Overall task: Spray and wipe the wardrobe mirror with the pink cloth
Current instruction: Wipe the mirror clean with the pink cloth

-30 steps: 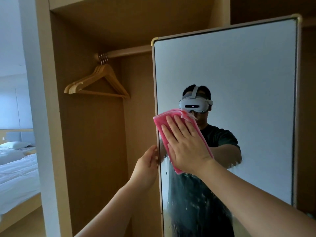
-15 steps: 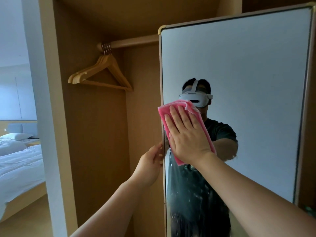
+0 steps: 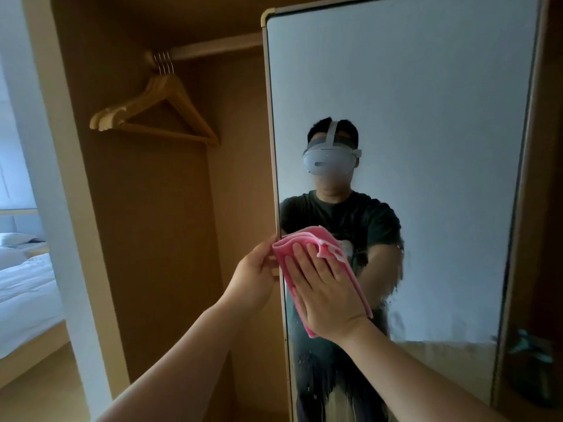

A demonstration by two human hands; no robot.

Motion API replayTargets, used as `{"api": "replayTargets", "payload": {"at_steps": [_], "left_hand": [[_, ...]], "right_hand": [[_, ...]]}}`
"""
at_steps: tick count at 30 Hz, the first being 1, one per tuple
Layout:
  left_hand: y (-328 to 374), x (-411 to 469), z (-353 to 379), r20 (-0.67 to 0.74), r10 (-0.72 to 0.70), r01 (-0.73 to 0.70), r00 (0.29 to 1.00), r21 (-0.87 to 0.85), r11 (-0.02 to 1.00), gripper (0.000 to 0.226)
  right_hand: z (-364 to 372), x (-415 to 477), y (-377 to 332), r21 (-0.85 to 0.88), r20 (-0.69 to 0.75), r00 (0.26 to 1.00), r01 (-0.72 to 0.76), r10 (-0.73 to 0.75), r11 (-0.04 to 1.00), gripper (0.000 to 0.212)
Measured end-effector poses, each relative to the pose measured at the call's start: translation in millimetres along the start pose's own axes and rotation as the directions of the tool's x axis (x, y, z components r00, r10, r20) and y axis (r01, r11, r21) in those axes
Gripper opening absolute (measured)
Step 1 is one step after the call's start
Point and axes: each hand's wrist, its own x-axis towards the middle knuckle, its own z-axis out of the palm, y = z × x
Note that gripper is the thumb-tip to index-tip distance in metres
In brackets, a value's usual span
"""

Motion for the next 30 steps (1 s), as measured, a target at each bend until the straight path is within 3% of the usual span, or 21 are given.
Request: {"api": "replayTargets", "payload": {"at_steps": [4, 15, 30], "left_hand": [[-1.9, 0.3, 0.7, -0.006, -0.004, 0.004, 1.000, 0.012, 1.000, 0.041], [-0.6, 1.4, 1.9, -0.032, -0.022, 0.024, 0.999, 0.050, 0.998, 0.033], [5.8, 1.1, 5.4, -0.105, -0.012, 0.032, 0.994, 0.194, 0.980, 0.030]], "right_hand": [[-0.7, -3.8, 2.7, -0.018, 0.027, 0.999, 0.018, -0.017, 1.000, 0.069], [-12.5, 2.8, 42.1, -0.081, 0.058, 0.972, 0.233, -0.229, 0.969, 0.065], [-37.5, 19.2, 105.8, -0.173, -0.075, 0.993, 0.078, -0.092, 0.982, 0.058]]}}
